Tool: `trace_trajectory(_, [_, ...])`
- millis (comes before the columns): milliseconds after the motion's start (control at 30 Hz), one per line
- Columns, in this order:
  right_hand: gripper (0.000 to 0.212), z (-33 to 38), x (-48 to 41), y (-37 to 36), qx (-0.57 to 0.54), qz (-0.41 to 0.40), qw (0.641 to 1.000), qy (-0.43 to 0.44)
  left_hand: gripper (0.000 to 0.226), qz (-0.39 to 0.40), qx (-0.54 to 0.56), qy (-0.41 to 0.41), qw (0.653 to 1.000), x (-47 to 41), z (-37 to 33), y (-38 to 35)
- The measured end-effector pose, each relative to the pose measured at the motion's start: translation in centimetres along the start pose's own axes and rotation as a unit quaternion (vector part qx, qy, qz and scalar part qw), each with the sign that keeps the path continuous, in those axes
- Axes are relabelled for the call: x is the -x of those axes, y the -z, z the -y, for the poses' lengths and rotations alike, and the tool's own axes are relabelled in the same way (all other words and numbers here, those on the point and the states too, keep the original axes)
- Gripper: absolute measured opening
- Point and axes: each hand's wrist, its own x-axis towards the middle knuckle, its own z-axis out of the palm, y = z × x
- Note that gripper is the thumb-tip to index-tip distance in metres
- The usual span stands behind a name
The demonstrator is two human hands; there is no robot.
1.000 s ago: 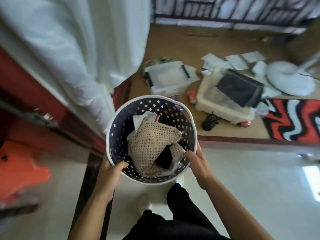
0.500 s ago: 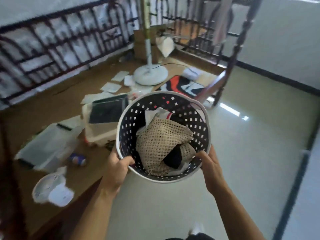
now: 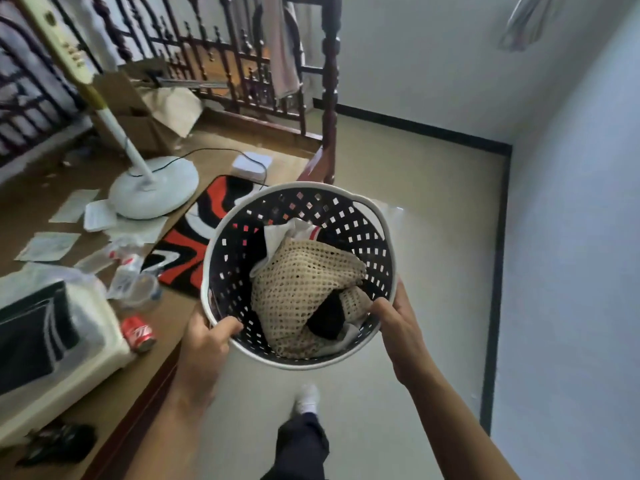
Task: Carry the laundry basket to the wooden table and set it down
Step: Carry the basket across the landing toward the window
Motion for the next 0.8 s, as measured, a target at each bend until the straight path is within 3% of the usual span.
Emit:
trace_trajectory(167, [0.067, 3.0, -10.4, 2.4, -0.003, -0.056, 0.998, -0.018, 0.055, 0.053, 0.006, 0.02, 0.998, -11.4, -2.7, -7.5])
trace_trajectory(600, [0.053, 12.2, -33.5, 16.3, -0.093, -0.209, 0.973, -0.002, 0.057, 0.233, -0.062, -0.014, 0.97, -33.4, -11.7, -35.4])
trace_trajectory(800, [0.052, 15.3, -48.5, 23.8, -0.101, -0.205, 0.973, -0.01, 0.062, 0.22, -0.078, -0.004, 0.972, -42.8, -14.5, -47.8])
